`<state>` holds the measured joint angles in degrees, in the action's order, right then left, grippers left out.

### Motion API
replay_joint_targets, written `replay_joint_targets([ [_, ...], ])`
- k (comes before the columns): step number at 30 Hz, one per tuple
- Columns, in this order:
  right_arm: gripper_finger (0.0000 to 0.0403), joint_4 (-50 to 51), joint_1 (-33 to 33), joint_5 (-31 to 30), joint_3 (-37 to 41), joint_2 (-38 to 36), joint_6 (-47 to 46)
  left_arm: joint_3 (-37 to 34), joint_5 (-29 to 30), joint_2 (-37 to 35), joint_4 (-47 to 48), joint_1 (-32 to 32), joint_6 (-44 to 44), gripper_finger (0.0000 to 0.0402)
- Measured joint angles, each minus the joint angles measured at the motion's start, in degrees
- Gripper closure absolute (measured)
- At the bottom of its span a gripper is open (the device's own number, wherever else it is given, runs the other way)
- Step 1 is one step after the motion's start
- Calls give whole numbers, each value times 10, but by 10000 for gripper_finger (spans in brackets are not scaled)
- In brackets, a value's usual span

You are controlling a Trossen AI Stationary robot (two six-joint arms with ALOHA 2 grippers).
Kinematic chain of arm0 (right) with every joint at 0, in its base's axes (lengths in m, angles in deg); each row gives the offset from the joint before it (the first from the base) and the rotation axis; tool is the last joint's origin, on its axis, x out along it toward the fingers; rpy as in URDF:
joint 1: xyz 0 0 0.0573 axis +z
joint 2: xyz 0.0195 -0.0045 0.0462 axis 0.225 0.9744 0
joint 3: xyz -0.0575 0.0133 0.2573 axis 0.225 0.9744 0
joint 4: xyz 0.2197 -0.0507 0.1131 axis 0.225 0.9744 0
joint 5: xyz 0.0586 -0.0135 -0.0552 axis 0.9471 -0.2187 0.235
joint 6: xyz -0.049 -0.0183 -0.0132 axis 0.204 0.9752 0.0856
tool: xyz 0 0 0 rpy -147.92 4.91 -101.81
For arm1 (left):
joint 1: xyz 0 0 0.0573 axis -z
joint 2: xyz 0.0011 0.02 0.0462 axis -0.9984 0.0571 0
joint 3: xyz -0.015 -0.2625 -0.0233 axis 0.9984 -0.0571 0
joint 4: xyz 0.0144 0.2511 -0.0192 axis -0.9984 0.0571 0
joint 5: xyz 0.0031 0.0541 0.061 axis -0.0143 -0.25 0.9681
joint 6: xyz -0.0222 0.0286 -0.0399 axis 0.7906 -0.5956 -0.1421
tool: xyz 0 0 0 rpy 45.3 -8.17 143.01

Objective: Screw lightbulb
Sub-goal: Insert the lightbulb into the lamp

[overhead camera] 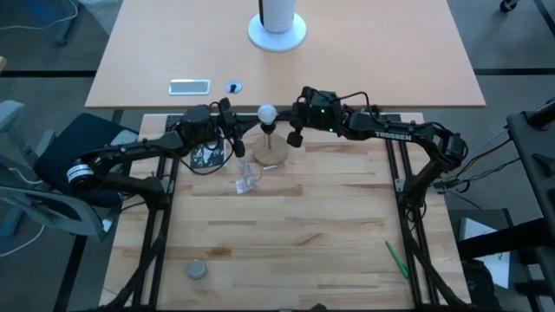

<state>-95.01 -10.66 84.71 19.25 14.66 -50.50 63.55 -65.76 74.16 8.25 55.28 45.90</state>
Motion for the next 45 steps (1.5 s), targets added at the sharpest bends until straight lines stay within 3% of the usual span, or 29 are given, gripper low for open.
replay_joint_targets([
  [12, 403, -7, 3, 69, 0, 1, 0, 0, 56, 7, -14, -2, -3, 401],
  [20, 403, 14, 8, 48, 0, -2, -4, 0, 74, 2, 16, -2, 2, 401],
  [26, 403, 17, -1, 17, 0, -3, -1, 0, -12, -7, 33, -1, 1, 401],
  [28, 403, -6, -3, 18, 0, 1, -1, 0, -13, -6, 15, -1, -2, 401],
  [37, 403, -16, 1, 63, 0, 2, -7, 0, 38, 10, -3, -4, -5, 401],
  [45, 403, 8, 9, 65, 0, 1, -11, 0, 78, 9, 14, -3, 0, 401],
])
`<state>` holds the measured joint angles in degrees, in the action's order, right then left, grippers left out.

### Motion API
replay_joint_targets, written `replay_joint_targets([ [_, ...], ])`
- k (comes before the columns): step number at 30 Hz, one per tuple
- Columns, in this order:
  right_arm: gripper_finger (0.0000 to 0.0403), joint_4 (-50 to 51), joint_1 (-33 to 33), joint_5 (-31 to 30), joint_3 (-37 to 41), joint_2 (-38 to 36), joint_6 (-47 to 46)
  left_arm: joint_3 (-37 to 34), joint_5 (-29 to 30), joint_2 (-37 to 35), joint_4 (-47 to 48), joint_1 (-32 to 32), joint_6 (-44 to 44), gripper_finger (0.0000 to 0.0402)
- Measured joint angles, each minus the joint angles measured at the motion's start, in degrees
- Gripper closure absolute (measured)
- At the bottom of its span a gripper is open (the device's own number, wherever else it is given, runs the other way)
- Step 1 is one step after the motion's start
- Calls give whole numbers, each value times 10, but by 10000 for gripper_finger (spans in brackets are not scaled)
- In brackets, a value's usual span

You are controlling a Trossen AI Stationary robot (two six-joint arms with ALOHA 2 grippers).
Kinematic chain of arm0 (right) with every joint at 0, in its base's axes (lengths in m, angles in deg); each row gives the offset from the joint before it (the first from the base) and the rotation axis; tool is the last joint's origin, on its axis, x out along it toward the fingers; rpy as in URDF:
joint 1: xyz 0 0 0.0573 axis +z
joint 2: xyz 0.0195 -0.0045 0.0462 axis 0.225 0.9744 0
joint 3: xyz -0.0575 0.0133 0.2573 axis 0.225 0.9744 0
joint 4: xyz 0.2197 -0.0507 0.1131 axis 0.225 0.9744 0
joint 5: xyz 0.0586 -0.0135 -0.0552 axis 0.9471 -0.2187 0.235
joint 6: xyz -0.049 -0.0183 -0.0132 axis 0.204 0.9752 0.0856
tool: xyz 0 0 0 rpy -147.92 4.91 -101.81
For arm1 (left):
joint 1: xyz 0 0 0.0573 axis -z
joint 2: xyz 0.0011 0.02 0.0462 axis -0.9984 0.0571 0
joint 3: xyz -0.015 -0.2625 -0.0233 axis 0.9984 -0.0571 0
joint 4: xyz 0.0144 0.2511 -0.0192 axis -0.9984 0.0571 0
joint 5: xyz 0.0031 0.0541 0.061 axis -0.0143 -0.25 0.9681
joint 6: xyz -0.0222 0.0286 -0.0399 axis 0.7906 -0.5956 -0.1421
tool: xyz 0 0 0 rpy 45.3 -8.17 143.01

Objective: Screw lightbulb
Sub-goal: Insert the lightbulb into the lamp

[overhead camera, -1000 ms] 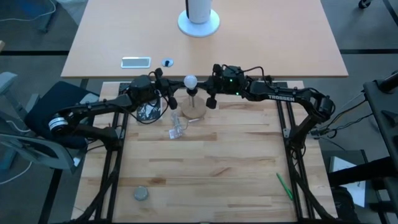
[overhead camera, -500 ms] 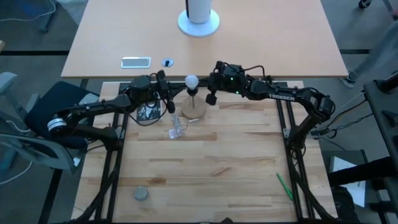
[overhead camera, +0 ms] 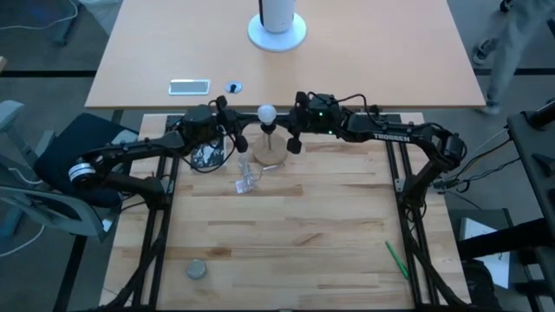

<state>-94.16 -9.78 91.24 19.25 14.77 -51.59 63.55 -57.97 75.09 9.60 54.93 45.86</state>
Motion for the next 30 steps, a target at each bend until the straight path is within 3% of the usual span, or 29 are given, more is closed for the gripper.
replay_joint_targets([
  [3, 403, 12, -1, -35, 0, -3, 2, 0, -14, -9, 20, 2, 0, 401],
  [8, 403, 5, -7, -63, 0, -3, 16, 0, -98, -12, 11, 3, -11, 401],
  [12, 403, -14, -10, -60, 0, 1, 17, 0, -95, -11, -18, 2, -16, 401],
  [16, 403, -17, -8, -58, 0, 1, 24, 0, -53, -11, -20, 1, -18, 401],
  [23, 403, -14, -6, -8, 0, 1, 13, 0, -39, -3, -23, 1, -20, 401],
  [26, 403, -13, -4, -10, 0, 1, 11, 0, -38, -3, -22, 0, -17, 401],
  [30, 403, 11, -4, -62, 0, -3, 10, 0, -46, -19, 4, 1, -12, 401],
])
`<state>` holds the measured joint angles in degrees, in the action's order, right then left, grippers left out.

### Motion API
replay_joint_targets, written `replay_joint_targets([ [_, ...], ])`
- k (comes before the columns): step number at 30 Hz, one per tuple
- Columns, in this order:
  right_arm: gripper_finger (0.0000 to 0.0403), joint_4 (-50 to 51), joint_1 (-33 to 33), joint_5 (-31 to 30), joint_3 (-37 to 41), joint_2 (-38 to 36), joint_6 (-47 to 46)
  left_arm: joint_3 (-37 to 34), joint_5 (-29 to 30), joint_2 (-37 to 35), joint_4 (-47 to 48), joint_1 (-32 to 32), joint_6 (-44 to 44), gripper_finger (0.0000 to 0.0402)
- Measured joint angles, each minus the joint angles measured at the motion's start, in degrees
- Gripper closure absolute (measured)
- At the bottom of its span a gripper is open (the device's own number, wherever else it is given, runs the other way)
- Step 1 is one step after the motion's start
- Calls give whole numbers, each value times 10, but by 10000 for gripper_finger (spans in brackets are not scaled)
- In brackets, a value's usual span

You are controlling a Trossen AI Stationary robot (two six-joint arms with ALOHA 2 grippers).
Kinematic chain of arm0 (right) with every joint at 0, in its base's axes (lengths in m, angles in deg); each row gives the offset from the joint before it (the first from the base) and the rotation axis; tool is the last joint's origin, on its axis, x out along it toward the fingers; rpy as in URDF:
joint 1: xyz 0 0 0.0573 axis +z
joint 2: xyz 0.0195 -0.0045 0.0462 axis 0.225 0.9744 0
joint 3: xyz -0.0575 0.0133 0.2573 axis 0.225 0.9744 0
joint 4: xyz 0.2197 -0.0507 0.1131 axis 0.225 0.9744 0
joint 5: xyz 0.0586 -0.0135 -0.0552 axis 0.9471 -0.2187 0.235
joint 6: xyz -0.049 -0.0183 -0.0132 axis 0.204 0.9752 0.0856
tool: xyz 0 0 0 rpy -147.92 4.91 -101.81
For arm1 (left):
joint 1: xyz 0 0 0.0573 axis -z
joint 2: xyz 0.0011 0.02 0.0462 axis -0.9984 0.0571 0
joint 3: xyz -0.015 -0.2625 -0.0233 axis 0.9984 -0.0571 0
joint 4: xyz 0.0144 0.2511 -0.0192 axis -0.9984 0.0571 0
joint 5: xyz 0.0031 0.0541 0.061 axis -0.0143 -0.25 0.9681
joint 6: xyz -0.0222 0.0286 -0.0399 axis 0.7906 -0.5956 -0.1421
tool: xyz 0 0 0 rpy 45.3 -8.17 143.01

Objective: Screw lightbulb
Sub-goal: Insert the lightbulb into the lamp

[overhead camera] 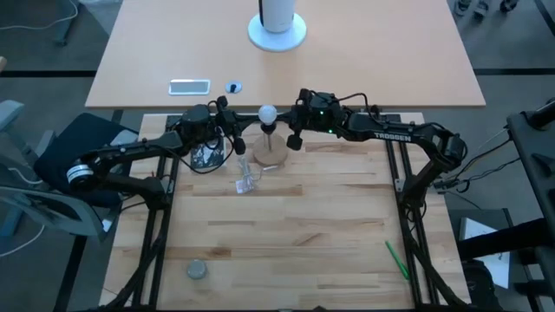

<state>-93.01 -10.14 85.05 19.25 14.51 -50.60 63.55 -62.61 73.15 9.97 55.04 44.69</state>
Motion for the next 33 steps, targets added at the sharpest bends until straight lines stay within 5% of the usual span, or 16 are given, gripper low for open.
replay_joint_targets([
  [6, 403, -30, -9, 10, 0, 6, 5, 0, -38, 3, -19, 0, -2, 401],
  [33, 403, 14, 8, 3, 0, 0, 4, 0, -11, 0, -27, 0, 21, 401],
])
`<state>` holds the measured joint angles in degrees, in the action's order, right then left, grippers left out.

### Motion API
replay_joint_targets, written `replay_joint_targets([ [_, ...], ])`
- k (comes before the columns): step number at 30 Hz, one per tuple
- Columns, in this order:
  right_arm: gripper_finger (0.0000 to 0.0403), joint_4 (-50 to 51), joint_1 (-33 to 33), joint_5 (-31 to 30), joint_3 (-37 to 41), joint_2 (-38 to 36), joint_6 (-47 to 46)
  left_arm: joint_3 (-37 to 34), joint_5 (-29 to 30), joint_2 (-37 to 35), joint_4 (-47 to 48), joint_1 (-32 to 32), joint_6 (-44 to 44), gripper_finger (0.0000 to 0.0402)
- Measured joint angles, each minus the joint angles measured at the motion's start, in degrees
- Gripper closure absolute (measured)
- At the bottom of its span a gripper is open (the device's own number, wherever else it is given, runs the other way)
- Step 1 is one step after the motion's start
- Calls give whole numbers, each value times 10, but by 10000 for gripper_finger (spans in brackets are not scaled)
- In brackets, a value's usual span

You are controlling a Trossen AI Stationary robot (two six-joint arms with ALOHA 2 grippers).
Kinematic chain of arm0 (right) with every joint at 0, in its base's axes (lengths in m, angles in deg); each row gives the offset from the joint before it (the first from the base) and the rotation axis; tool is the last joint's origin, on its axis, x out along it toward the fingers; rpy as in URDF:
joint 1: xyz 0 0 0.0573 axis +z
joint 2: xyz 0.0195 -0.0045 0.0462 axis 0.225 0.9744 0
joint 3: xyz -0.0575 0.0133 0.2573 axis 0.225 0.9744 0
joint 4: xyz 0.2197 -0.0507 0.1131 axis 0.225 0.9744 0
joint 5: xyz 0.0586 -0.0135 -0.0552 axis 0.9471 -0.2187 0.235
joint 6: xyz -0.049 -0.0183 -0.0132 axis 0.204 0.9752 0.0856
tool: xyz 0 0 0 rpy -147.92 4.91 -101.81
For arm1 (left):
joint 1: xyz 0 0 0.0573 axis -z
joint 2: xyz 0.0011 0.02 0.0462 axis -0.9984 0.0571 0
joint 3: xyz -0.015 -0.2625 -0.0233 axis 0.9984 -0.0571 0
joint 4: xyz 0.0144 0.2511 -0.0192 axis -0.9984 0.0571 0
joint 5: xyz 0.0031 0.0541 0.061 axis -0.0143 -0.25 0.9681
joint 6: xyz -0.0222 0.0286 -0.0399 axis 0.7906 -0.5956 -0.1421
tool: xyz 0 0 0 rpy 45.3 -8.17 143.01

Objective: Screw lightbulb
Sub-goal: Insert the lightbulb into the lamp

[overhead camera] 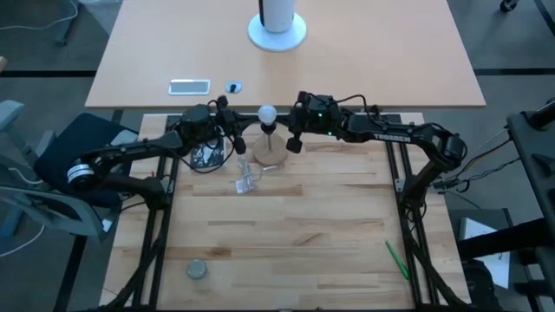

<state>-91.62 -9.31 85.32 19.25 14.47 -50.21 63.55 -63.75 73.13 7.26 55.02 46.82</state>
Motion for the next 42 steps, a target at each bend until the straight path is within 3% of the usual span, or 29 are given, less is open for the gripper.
replay_joint_targets([
  [8, 403, -45, -11, -14, 0, 8, 13, 0, -6, 1, 3, 0, -4, 401],
  [14, 403, -43, -8, 24, 0, 8, 2, 0, 4, 18, -17, -1, -8, 401],
  [22, 403, -32, 4, 28, 0, 8, -5, 0, 35, 25, -13, -1, -21, 401],
  [30, 403, -7, 0, -16, 0, 0, 3, 0, 13, 7, 22, 0, -21, 401],
  [34, 403, -31, -7, -16, 0, 3, 10, 0, -25, 7, 17, 0, -21, 401],
  [42, 403, -44, -10, 22, 0, 4, 6, 0, -12, 18, 4, -1, -23, 401],
])
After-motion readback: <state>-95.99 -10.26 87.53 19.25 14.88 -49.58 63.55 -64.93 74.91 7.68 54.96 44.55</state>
